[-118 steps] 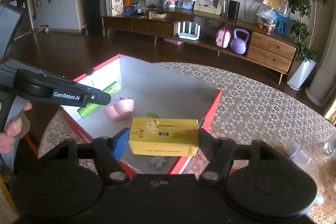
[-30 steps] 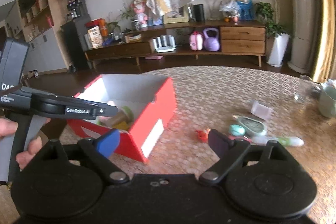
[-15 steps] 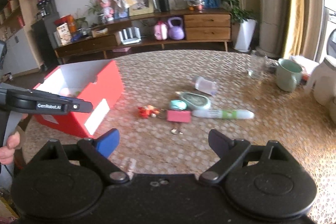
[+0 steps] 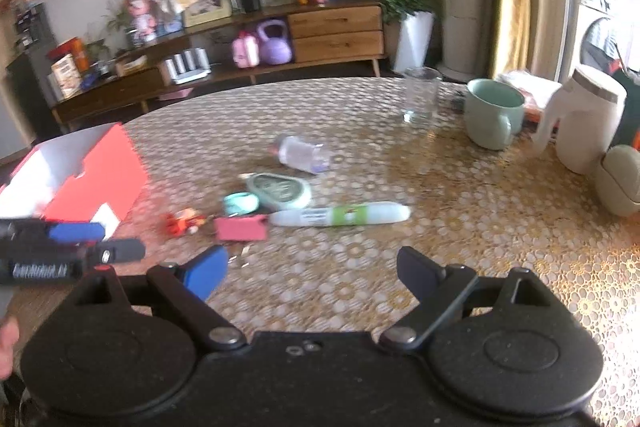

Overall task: Organize rigid objects
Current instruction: 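Grasp the pink binder clip with the left tool while the right tool grasps the white-green marker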

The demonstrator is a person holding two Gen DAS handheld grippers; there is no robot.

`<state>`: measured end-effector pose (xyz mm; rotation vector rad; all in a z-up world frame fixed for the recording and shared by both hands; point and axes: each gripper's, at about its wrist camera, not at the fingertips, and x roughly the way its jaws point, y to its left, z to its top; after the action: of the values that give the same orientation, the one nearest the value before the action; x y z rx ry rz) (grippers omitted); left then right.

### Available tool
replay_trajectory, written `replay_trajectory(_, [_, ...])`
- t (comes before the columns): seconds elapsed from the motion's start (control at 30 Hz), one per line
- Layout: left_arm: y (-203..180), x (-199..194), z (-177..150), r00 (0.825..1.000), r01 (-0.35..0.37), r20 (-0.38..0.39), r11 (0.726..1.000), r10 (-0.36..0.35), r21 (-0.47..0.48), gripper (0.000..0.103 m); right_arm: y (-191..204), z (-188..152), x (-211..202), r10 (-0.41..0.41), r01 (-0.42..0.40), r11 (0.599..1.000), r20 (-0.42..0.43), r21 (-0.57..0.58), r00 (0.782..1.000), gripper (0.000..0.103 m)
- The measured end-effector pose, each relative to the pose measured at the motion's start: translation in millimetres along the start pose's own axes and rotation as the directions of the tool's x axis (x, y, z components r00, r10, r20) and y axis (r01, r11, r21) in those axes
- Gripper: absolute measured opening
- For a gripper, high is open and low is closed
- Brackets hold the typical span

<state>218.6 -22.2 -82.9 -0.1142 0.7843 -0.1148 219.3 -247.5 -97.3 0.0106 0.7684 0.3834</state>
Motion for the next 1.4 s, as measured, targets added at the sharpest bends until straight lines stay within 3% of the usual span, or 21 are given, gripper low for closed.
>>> replay_trajectory(0.5, [-20, 80, 4, 0.999, -0.034, -0.019, 0.994, 0.032, -0.108, 0.077, -29, 30, 99, -0.137, 0.146, 0.982, -0.081, 0.122, 0.987, 0.092])
replay_trajectory(0.73, [-27, 103, 6, 0.998, -0.066, -0.028, 0.994, 0.064, -0.09, 0.077, -35, 34, 137, -0.207, 0.229, 0.957, -0.136, 0.176, 0.969, 0.092])
replay_trajectory(1.0, [-35, 116, 10, 0.995, -0.1, -0.016, 0.992, 0.099, -0.076, 0.077, -32, 34, 155, -0.256, 0.281, 0.946, -0.161, 0.161, 0.953, 0.091])
replay_trajectory(1.3, [-40, 120, 11, 0.995, -0.103, -0.011, 0.994, 0.102, -0.047, 0.076, -27, 21, 149, -0.261, 0.277, 0.955, -0.146, 0.104, 0.954, 0.091])
replay_trajectory(1.4, [-39, 121, 10, 0.995, -0.103, -0.01, 0.994, 0.103, -0.031, 0.067, -28, 16, 141, -0.251, 0.265, 0.961, -0.143, 0.083, 0.957, 0.091])
